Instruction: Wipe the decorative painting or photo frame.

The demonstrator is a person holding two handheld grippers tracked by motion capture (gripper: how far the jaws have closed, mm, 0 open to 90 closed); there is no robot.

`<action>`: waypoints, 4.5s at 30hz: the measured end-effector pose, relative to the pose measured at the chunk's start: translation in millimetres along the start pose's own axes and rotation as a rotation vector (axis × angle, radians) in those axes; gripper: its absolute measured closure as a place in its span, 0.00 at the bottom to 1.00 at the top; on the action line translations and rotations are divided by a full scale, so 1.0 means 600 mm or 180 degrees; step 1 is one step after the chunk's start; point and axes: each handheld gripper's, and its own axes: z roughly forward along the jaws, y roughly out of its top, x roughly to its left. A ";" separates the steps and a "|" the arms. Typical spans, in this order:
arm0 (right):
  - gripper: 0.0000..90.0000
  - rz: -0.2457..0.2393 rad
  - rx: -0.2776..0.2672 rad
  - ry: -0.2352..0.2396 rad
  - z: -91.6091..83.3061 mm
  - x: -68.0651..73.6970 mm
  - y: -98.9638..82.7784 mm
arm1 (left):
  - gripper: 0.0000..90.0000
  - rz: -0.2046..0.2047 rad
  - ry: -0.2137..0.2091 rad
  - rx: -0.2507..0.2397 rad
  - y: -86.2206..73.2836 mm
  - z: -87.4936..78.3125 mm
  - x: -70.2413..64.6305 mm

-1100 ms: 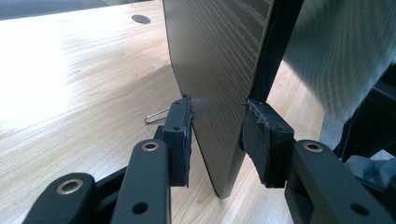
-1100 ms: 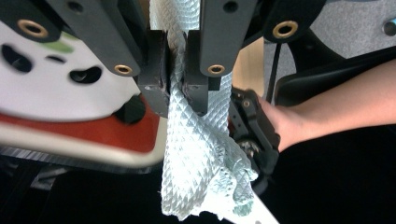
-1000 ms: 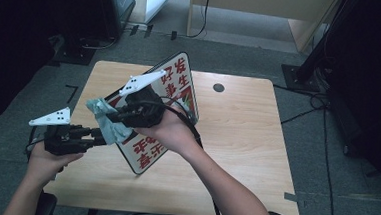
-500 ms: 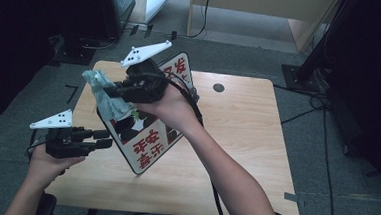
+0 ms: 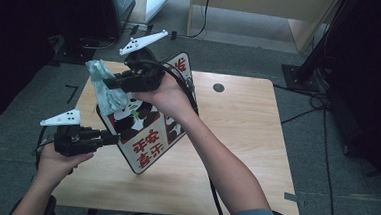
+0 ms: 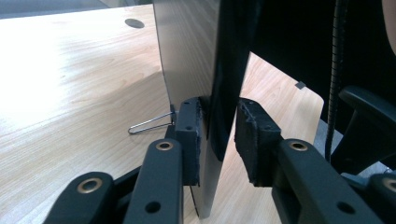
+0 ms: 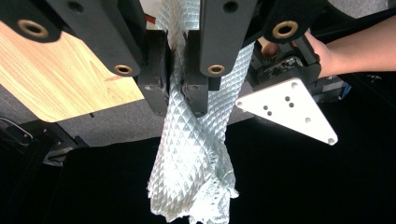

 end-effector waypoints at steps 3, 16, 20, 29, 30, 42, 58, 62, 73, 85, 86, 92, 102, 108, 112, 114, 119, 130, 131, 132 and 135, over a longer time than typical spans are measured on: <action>0.92 0.0007 0.0012 0.0011 0.000 0.000 0.002 | 0.82 -0.0014 0.0024 0.0012 0.001 0.004 0.000; 0.93 0.0062 0.0205 0.0018 0.031 -0.014 0.000 | 0.84 0.0017 0.0075 0.0053 0.002 0.003 -0.003; 0.93 0.0090 0.0169 0.0023 0.034 -0.017 -0.006 | 0.84 0.0019 0.0089 0.0041 0.002 0.003 -0.003; 0.93 0.0105 0.0084 0.0036 0.028 -0.020 -0.015 | 0.85 0.0014 0.0158 0.0054 0.003 0.003 -0.010; 0.93 0.0103 0.0089 0.0037 0.028 -0.020 -0.015 | 0.85 0.0014 0.0152 0.0054 0.003 0.003 -0.010; 0.92 0.0156 0.0058 -0.0012 0.016 -0.038 -0.020 | 0.86 -0.0005 0.0147 0.0059 0.003 0.004 -0.009; 0.92 0.0201 -0.0012 -0.0113 -0.005 -0.060 -0.029 | 0.86 -0.0010 0.0155 0.0063 0.004 0.005 -0.009; 0.92 0.0214 -0.0045 -0.0157 -0.012 -0.069 -0.032 | 0.86 -0.0013 0.0158 0.0065 0.004 0.005 -0.008; 0.92 0.0291 -0.0072 -0.0177 -0.025 -0.086 -0.038 | 0.87 -0.0013 0.0151 0.0069 0.004 0.005 -0.008; 0.92 0.0321 -0.0123 -0.0254 -0.039 -0.099 -0.045 | 0.87 -0.0020 0.0164 0.0070 0.004 0.006 -0.009; 0.92 0.0326 -0.0125 -0.0258 -0.040 -0.100 -0.045 | 0.87 -0.0021 0.0167 0.0069 0.004 0.006 -0.009; 0.92 0.0342 -0.0139 -0.0299 -0.048 -0.107 -0.048 | 0.87 -0.0025 0.0172 0.0068 0.005 0.006 -0.009; 0.92 0.0390 -0.0181 -0.0375 -0.062 -0.122 -0.055 | 0.88 -0.0028 0.0169 0.0070 0.005 0.006 -0.010; 0.92 0.0398 -0.0196 -0.0406 -0.068 -0.127 -0.058 | 0.88 -0.0025 0.0167 0.0073 0.005 0.006 -0.010; 0.92 0.0415 -0.0188 -0.0425 -0.073 -0.131 -0.059 | 0.88 -0.0022 0.0170 0.0073 0.005 0.005 -0.009; 0.92 0.0423 -0.0195 -0.0439 -0.075 -0.133 -0.060 | 0.88 -0.0023 0.0173 0.0074 0.005 0.005 -0.009; 0.92 0.0436 -0.0206 -0.0466 -0.080 -0.136 -0.062 | 0.88 -0.0025 0.0175 0.0071 0.005 0.006 -0.010; 0.92 0.0424 -0.0228 -0.0577 -0.093 -0.147 -0.066 | 0.88 -0.0032 0.0178 0.0069 0.005 0.006 -0.010; 0.92 0.0424 -0.0232 -0.0581 -0.094 -0.148 -0.067 | 0.88 -0.0033 0.0179 0.0073 0.005 0.006 -0.010; 0.92 0.0422 -0.0230 -0.0593 -0.095 -0.149 -0.067 | 0.88 -0.0034 0.0178 0.0069 0.005 0.006 -0.010; 0.92 0.0424 -0.0238 -0.0614 -0.098 -0.152 -0.068 | 0.88 -0.0035 0.0177 0.0067 0.005 0.006 -0.010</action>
